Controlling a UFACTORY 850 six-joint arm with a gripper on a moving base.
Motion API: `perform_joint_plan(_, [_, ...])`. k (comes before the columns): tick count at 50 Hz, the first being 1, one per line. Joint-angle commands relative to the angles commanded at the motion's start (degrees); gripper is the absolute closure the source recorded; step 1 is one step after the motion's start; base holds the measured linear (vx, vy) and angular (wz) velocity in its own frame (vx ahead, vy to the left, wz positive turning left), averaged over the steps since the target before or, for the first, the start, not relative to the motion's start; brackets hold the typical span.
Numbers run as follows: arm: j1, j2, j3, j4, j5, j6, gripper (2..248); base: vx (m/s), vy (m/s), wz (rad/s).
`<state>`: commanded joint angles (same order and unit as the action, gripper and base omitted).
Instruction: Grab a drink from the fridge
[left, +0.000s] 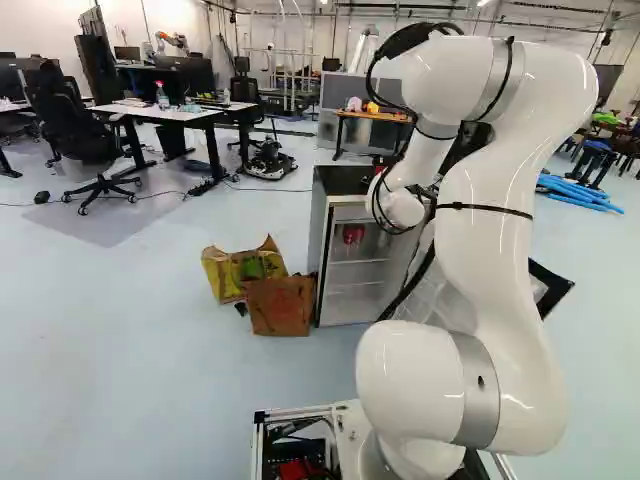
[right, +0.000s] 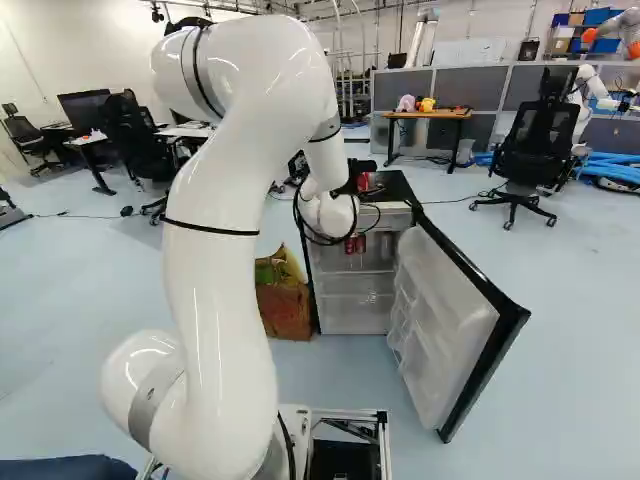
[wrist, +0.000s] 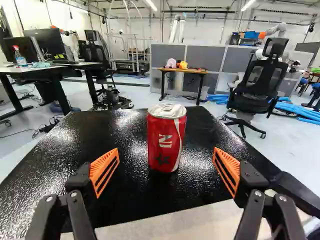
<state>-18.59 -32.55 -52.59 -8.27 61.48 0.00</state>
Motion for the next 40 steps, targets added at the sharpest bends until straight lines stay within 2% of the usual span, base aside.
perform_joint_plan(13, [-0.84,2.95,3.97,0.00,0.00,0.00,3,0.000,0.000,0.000])
perform_joint_plan(29, [-2.96,6.93,7.50,0.00,-0.05,0.00,3,0.000,0.000,0.000])
perform_joint_plan(40, [-4.78,9.39,9.01,1.33,-2.36,0.00,3,0.000,0.000,0.000])
